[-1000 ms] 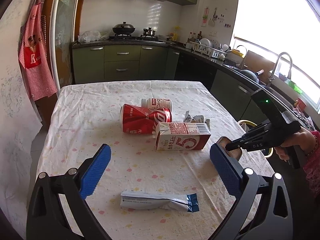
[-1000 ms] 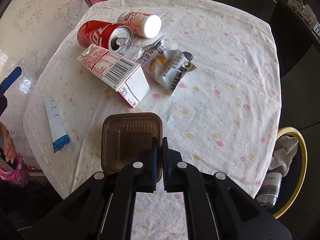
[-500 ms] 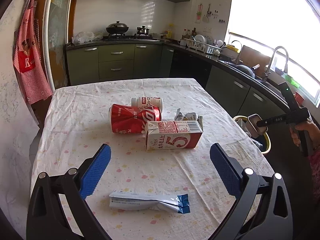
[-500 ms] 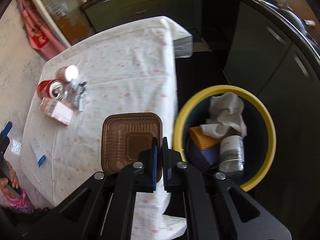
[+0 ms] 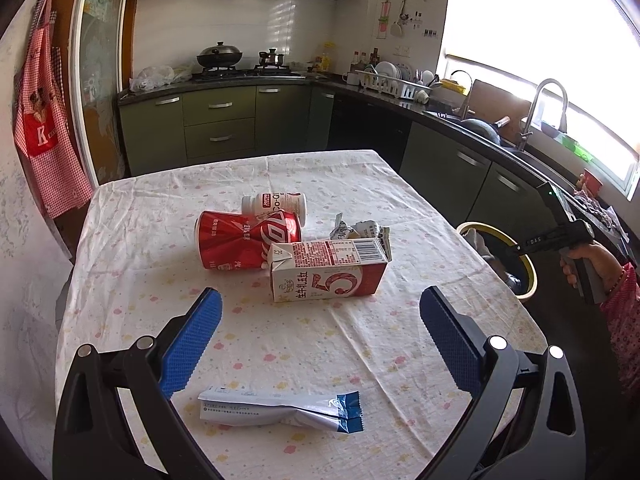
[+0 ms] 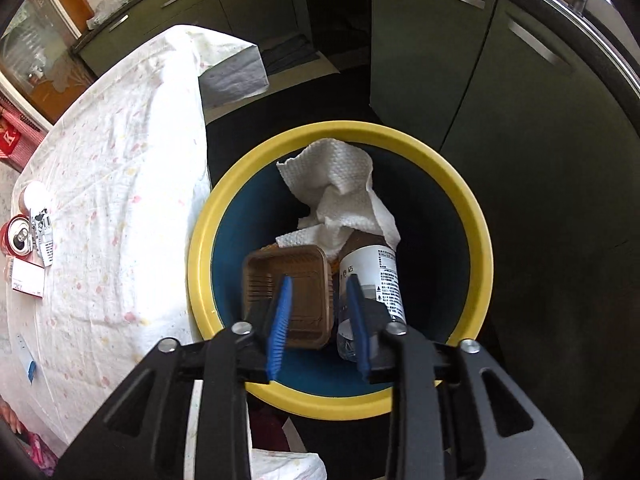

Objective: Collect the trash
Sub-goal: 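Carry the brown tray with the right gripper into the bin and release, then grasp the silver toothpaste tube with the left gripper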

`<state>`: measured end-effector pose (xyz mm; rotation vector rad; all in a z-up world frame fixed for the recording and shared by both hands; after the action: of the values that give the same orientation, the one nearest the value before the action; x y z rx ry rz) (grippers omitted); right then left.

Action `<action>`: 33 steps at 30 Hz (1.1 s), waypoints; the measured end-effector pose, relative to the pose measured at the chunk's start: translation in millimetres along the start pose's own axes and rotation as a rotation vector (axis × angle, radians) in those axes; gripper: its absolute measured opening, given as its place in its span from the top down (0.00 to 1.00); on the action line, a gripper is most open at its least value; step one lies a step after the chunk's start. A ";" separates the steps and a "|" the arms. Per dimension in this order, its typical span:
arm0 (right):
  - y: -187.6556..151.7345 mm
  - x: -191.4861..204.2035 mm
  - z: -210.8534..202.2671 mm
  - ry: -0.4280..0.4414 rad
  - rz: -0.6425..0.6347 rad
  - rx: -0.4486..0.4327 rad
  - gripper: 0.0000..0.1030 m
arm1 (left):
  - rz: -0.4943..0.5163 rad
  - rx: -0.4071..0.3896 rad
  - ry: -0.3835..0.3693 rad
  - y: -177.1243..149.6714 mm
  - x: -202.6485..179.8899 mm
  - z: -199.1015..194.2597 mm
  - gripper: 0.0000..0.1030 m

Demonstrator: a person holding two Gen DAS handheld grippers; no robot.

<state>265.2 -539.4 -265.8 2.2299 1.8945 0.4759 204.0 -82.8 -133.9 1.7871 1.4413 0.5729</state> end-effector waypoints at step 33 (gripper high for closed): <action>-29.0 81.3 -9.5 0.117 -0.148 0.041 0.57 | 0.577 0.338 -0.356 -78.0 -9.5 14.2 0.20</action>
<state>246.2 -455.2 -256.4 2.1087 2.1271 0.5593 163.8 -89.7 -202.5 2.4507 0.8038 0.2695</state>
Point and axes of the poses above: each gripper's, at about its wrist camera, not at the fingertips, and z roughly the way its jaws point, x to its left, y to its top, the point moved 10 cm from there along z, roughly the way its jaws point
